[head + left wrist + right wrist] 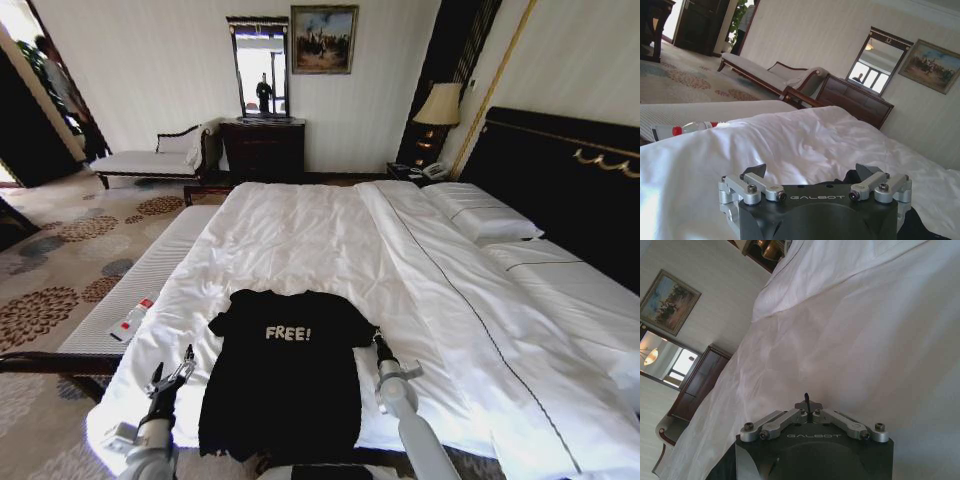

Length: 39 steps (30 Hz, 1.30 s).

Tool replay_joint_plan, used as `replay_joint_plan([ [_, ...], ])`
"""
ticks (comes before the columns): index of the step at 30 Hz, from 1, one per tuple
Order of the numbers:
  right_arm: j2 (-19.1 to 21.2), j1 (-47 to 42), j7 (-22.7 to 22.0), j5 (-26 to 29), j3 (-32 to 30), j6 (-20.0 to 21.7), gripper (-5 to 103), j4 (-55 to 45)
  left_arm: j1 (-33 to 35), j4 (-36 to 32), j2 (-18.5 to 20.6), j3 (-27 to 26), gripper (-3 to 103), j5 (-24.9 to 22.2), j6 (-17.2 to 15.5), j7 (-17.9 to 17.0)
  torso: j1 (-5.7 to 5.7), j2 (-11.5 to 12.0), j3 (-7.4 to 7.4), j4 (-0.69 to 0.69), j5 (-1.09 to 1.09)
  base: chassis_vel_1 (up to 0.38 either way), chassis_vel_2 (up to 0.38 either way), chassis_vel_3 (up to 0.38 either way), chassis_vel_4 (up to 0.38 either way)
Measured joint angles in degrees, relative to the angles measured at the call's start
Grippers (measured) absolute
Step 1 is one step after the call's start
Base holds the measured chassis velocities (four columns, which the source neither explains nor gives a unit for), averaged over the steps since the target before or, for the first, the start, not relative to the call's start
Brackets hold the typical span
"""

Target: Fold the clothes on the bed.

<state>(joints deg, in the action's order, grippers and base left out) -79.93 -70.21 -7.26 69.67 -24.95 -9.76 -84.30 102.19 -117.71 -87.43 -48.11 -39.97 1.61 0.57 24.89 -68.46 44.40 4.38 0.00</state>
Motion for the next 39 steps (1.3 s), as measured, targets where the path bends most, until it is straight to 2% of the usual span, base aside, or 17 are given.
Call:
replay_joint_plan([
  [5, 0.1, -0.05, 0.12, -1.23, -0.49, -0.44, 0, -1.25, 0.0, -0.07, 0.12, -0.03, 100, -0.03, 0.01, 0.01, 0.0, 0.0, 0.0, 0.0, 0.0, 0.0, 0.0, 0.0, 0.0],
  [16, 0.63, 0.05, 4.2, -5.36, -1.14, -1.78, 0, -2.8, -0.16, -0.07, 0.43, -0.07, 100, -0.16, 0.01, 0.01, 0.0, 0.0, -0.01, 0.0, 0.0, 0.0, 0.0, 0.0, 0.0],
  [25, 0.59, 1.82, 2.47, -6.59, -2.95, -2.12, 0, 0.95, -0.16, 0.4, 0.51, -0.12, 100, -0.34, 0.3, 0.03, 0.0, 0.0, -0.01, -0.01, 0.0, 0.0, 0.0, 0.0, 0.0],
  [34, -0.18, -1.01, 2.4, -8.27, -2.31, -2.31, -2, 0.31, -1.25, 0.98, 0.33, 0.34, 100, -0.06, 0.25, -0.03, -0.01, -0.01, -0.01, 0.01, 0.0, 0.0, 0.0, 0.0, 0.0],
  [39, -0.32, -1.33, 3.51, -10.1, -1.5, -3.0, 19, 0.51, -2.11, 0.93, 0.27, 0.75, 100, 0.25, -0.22, -0.18, -0.01, -0.01, -0.01, 0.0, 0.0, 0.0, 0.0, 0.0, 0.0],
])
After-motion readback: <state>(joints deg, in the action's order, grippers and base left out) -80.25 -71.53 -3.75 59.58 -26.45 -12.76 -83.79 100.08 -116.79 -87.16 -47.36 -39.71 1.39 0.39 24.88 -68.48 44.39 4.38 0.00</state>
